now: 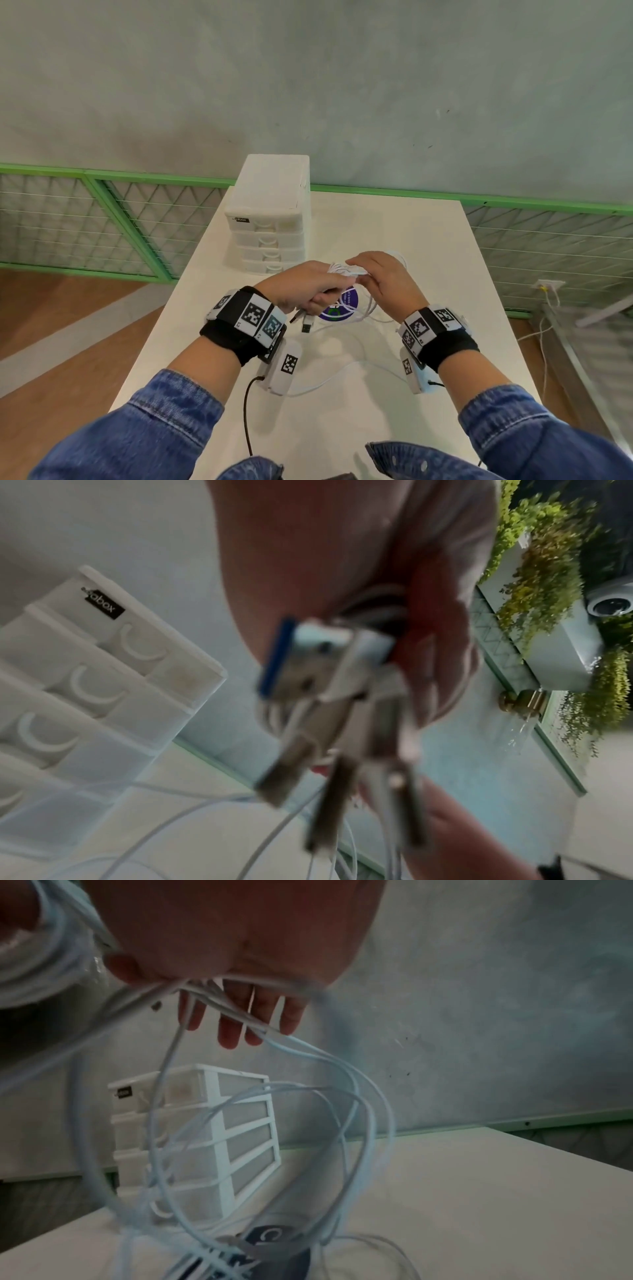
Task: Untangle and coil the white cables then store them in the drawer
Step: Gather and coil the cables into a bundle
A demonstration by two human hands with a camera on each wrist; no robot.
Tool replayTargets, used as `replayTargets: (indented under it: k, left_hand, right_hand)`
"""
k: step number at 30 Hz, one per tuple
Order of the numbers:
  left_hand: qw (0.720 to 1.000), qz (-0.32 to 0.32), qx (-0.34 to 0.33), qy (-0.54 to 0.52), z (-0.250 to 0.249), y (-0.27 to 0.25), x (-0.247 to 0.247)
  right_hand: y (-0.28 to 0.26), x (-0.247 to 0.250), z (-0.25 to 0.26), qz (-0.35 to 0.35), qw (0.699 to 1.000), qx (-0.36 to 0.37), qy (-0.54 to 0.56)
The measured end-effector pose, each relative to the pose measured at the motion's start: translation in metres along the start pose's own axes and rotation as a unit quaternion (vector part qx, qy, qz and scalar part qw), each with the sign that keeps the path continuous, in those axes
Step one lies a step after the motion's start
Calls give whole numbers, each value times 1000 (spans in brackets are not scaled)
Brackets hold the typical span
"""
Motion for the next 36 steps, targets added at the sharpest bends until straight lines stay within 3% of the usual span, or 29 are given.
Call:
replayTargets:
  k: [6,11,17,22,27,32,36]
  left_hand:
    - [996,-86,8,16,-2,-6,21]
    - [980,-198,-15,-27,-1,-8,33]
    - [954,-292,-24,-57,7,-9,38]
    - [939,-333,-36,-80,13,-16,47]
    - [903,-393,-67,-164,13,-36,77]
    - [891,-416,-83,-160,11,-45,90]
    - [867,-449,-110,-186,11,-44,87]
  right_hand:
    - [-16,-3,-16,11,996,-79,38]
    - [-26,-1,-19,-147,976,-132,92]
    - [-30,2,-14,-206,968,-117,80]
    - [-38,12,-26,-185,953,-213,112]
    - [-63,19,-60,-234,884,-356,193]
    - [-83,16,-85,-189,875,-418,153]
    - [-88,7,-93,-161,870,-443,141]
Point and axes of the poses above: each hand's wrist, its own y-axis towards the middle knuckle, its own x-axis out of the back of the hand, z = x × y, the point moved 3 cm from there along y, towards the middle knuckle, and after that the axes turned 4 degrees about z, right-handed, at the moved point
